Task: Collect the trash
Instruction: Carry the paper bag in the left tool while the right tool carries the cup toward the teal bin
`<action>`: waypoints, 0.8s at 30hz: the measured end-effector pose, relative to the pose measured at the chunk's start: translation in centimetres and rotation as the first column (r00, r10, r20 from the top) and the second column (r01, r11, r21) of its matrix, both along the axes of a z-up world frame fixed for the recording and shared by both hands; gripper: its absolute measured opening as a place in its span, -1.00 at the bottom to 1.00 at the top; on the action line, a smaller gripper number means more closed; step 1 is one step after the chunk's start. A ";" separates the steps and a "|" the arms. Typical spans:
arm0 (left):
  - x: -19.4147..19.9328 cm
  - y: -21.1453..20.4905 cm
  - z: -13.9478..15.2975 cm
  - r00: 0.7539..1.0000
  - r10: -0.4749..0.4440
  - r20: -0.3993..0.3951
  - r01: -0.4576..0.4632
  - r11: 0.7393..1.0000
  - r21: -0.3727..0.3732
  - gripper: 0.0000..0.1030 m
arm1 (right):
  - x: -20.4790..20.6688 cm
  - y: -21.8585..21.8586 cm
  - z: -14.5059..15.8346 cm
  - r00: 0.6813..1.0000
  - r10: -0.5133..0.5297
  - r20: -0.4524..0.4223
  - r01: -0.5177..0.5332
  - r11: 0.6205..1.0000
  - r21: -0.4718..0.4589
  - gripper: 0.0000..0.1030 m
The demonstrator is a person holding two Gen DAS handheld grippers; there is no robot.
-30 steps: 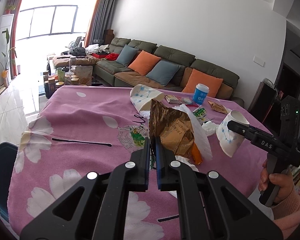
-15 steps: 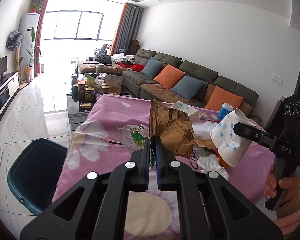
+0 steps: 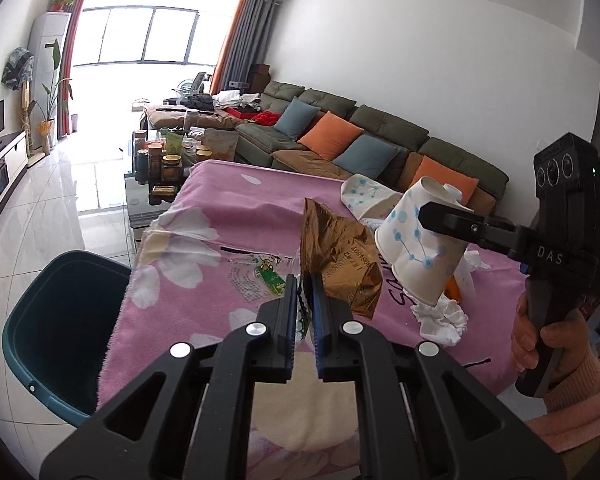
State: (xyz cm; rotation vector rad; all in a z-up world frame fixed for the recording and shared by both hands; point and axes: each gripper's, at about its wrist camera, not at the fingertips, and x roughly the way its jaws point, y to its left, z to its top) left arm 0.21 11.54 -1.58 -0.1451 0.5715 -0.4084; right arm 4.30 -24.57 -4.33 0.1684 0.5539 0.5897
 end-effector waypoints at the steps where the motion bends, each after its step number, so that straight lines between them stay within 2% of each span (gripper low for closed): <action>1: 0.2 -0.5 -0.4 1.000 -0.016 -0.013 0.016 1.000 0.006 -0.79 | 0.1 -0.4 -0.2 1.000 -0.010 -0.011 0.010 1.000 0.002 -0.06; 5: 0.6 -1.6 -1.7 0.998 -0.038 -0.044 0.039 0.999 0.021 -0.54 | 0.0 -1.7 -0.9 0.999 -0.042 -0.035 0.042 0.999 -0.001 -0.06; 6: 0.6 -1.8 -2.0 0.998 -0.043 -0.049 0.044 0.999 0.021 -0.54 | 0.0 -1.9 -1.0 0.998 -0.046 -0.038 0.046 0.999 -0.002 -0.06; 11: 1.2 -2.1 -2.8 0.996 -0.061 -0.065 0.063 0.998 0.026 -0.55 | 0.3 -2.2 -1.7 0.998 -0.047 -0.051 0.047 0.999 0.002 -0.06; 17: 1.6 -3.1 -3.8 0.993 -0.075 -0.091 0.079 0.996 0.041 -0.77 | 0.2 -2.0 -1.7 0.998 -0.044 -0.053 0.045 0.999 0.004 -0.06; 20: 2.2 -3.1 -4.1 0.990 -0.085 -0.108 0.088 0.996 0.021 -0.77 | 0.3 -1.9 -1.7 0.997 -0.046 -0.056 0.046 0.999 0.004 -0.06; 21: 2.4 -3.1 -4.1 0.989 -0.091 -0.115 0.093 0.996 0.008 -0.60 | 0.4 -1.8 -1.7 0.997 -0.046 -0.058 0.046 0.999 0.006 -0.06; 22: 2.6 -3.1 -4.3 0.988 -0.097 -0.120 0.097 0.995 -0.003 -0.53 | 0.3 -1.8 -1.7 0.997 -0.046 -0.058 0.046 0.999 0.006 -0.06; 24: 3.0 -3.2 -4.5 0.987 -0.098 -0.127 0.098 0.995 -0.008 -0.50 | 0.3 -1.8 -1.8 0.997 -0.045 -0.059 0.045 0.999 0.006 -0.06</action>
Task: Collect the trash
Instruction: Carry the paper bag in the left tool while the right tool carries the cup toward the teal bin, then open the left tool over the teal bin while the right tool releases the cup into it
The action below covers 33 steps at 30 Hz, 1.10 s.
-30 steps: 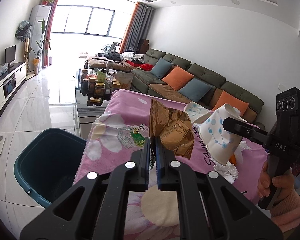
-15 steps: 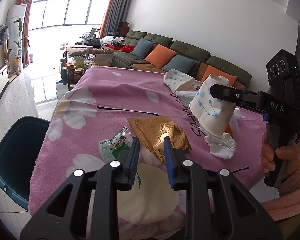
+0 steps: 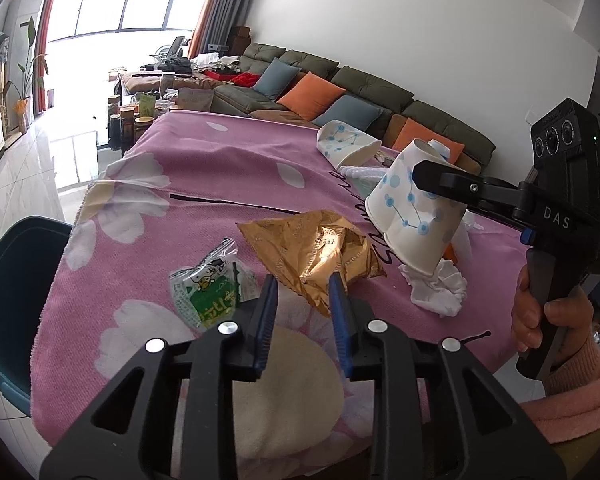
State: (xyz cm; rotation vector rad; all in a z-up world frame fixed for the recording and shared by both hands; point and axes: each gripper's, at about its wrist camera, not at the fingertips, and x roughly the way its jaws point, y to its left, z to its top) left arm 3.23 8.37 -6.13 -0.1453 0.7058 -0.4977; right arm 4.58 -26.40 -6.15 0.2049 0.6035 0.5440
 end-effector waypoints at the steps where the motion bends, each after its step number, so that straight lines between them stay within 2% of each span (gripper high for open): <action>1: 0.3 0.0 -0.2 1.000 0.001 -0.011 -0.001 1.000 -0.005 -0.51 | 0.0 0.1 0.0 1.000 0.001 -0.001 -0.001 1.000 0.000 -0.06; 2: 0.6 -0.1 -0.4 1.000 0.002 -0.023 -0.002 1.000 -0.011 -0.62 | 0.0 0.2 -0.1 1.000 0.002 -0.001 -0.002 1.000 -0.001 -0.06; 3: 0.9 -0.1 -0.6 0.999 0.001 -0.033 -0.001 1.000 -0.017 -0.83 | 0.0 0.2 -0.2 1.000 0.003 -0.001 -0.003 1.000 -0.002 -0.06; 4: 1.1 -0.1 -0.7 0.999 0.007 -0.036 -0.007 1.000 -0.017 -0.91 | -0.1 0.1 -0.3 1.000 0.005 0.000 -0.005 1.000 -0.002 -0.06; 8: 0.9 0.0 -0.3 1.000 0.012 -0.011 -0.013 0.999 -0.035 -0.96 | 0.0 0.2 0.0 1.000 0.011 0.005 -0.011 1.000 -0.003 -0.06; 15: 0.0 1.6 3.4 0.994 0.056 0.098 -0.050 0.997 -0.064 -0.97 | 0.4 2.0 2.0 0.996 0.062 0.057 -0.062 0.998 -0.011 -0.06; 21: -0.8 5.7 6.2 0.971 0.170 0.167 -0.162 0.985 -0.063 -0.97 | 1.4 5.8 4.2 0.979 0.175 0.101 -0.175 0.984 -0.014 -0.06; 26: -1.6 10.1 7.1 0.937 0.299 0.182 -0.295 0.954 -0.050 -0.97 | 2.7 10.7 5.2 0.951 0.290 0.109 -0.290 0.957 -0.022 -0.06; 33: -2.2 15.8 6.4 0.875 0.458 0.154 -0.461 0.887 -0.020 -0.97 | 4.9 17.5 4.7 0.908 0.416 0.050 -0.415 0.909 -0.035 -0.06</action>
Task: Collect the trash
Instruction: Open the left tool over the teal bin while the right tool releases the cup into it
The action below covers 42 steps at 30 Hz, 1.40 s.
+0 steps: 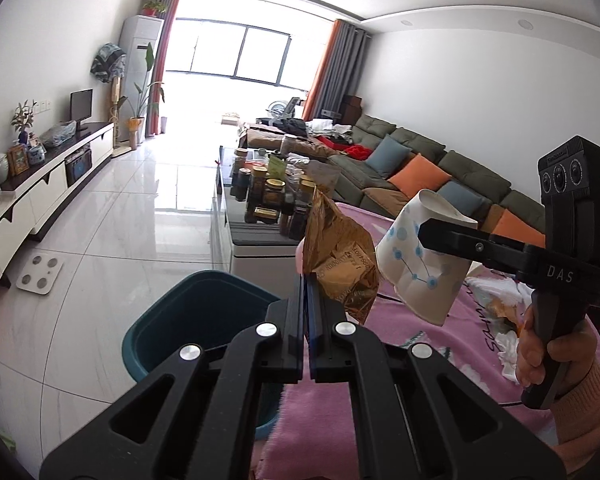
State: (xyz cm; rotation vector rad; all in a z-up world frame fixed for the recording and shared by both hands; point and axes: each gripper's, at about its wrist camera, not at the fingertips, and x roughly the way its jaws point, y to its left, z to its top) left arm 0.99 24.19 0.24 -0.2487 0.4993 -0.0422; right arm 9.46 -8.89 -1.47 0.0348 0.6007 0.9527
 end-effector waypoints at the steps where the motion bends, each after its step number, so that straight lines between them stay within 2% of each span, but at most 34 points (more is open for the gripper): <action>1: 0.0 0.6 -0.2 1.000 0.020 -0.008 -0.020 1.000 0.002 -0.97 | 0.2 0.8 -0.2 1.000 0.009 -0.002 -0.009 1.000 -0.011 -0.06; 7: 0.1 4.5 -1.6 0.992 0.111 -0.053 -0.111 0.994 0.003 -0.97 | 1.2 5.1 -1.3 0.998 0.053 -0.040 -0.056 0.995 -0.077 -0.06; 13: -0.2 6.8 -3.2 0.985 0.153 -0.084 -0.154 0.988 -0.007 -0.97 | 1.7 8.6 -2.6 0.994 0.069 -0.080 -0.080 0.986 -0.147 -0.06; 29: 1.8 8.5 -7.3 0.966 0.195 -0.170 -0.202 0.979 -0.022 -0.97 | 3.3 13.9 -6.5 0.982 0.057 -0.181 -0.105 0.958 -0.266 -0.06; 42: 5.7 7.5 -9.6 0.955 0.191 -0.227 -0.200 0.980 -0.014 -0.97 | 4.7 14.7 -9.6 0.970 -0.012 -0.243 -0.077 0.933 -0.352 -0.06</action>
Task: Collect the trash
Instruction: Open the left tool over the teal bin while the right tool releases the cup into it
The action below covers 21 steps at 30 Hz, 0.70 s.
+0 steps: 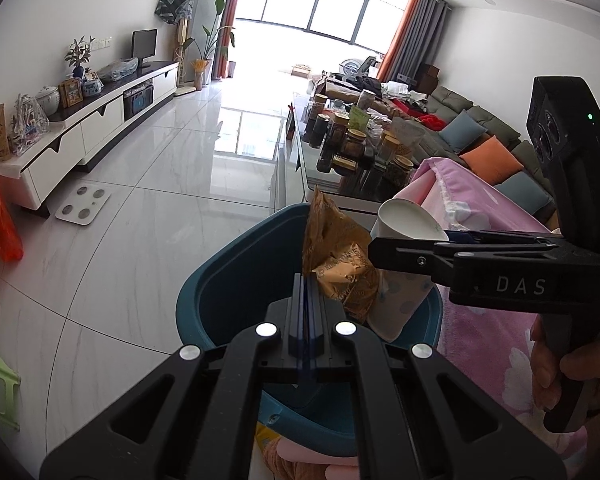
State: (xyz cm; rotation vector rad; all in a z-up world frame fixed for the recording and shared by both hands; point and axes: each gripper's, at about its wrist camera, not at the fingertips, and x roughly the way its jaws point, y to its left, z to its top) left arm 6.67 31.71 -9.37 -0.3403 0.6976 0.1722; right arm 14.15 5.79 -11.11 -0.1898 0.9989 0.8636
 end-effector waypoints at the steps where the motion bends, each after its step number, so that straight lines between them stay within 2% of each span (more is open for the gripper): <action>1: 0.3 0.0 -0.2 1.000 0.000 -0.006 0.000 1.000 0.000 -0.97 | 0.0 0.0 -0.1 1.000 -0.002 -0.002 0.002 1.000 -0.004 -0.06; 21: 2.8 -0.8 -3.3 0.997 0.001 -0.082 -0.003 1.000 -0.021 -0.96 | 0.4 0.5 -1.5 1.000 -0.018 -0.016 0.017 0.997 -0.079 -0.04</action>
